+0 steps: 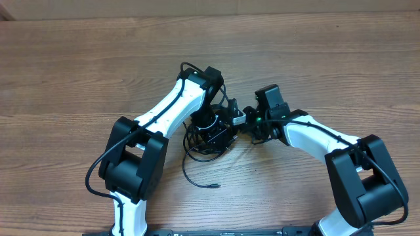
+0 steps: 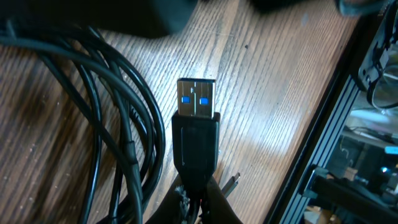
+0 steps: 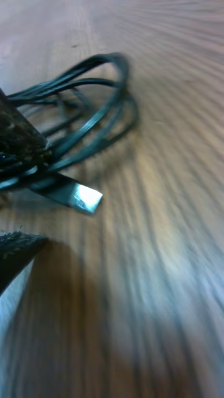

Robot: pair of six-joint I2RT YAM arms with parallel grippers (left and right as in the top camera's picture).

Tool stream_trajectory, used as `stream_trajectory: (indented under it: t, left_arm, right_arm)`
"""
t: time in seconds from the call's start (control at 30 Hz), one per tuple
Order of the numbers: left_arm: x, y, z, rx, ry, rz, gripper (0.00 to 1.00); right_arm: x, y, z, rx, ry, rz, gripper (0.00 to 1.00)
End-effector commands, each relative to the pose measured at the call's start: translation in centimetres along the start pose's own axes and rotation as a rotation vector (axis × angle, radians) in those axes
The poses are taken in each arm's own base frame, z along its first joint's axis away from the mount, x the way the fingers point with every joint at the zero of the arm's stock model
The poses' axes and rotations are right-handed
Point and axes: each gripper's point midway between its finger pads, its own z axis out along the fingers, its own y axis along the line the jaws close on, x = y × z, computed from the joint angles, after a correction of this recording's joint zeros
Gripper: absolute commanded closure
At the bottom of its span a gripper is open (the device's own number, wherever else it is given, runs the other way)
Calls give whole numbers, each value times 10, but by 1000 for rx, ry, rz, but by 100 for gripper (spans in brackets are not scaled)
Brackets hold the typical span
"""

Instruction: Untangle cables

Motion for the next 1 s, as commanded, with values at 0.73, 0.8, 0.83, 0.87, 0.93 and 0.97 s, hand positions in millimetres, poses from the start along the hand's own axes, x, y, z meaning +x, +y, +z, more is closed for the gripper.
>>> stream_trajectory:
  t: [0.73, 0.8, 0.83, 0.87, 0.93, 0.97]
  left_arm:
    - [17, -10, 16, 78, 21, 67, 95]
    - [24, -8, 25, 83, 29, 61, 83]
    - [26, -7, 28, 84, 31, 60, 65]
    - [27, -7, 29, 85, 32, 59, 51]
    - [30, -5, 33, 82, 37, 58, 26]
    - [30, -4, 33, 77, 39, 58, 3]
  right_arm:
    - [-41, 11, 3, -3, -214, -36, 96]
    - [-47, 10, 1, 6, -243, -37, 96]
    - [-48, 11, 1, 5, -250, -39, 96]
    - [-50, 11, 0, 8, -262, -39, 96]
    - [-53, 9, 0, 17, -277, -42, 93]
    - [-53, 9, 0, 20, -278, -41, 91]
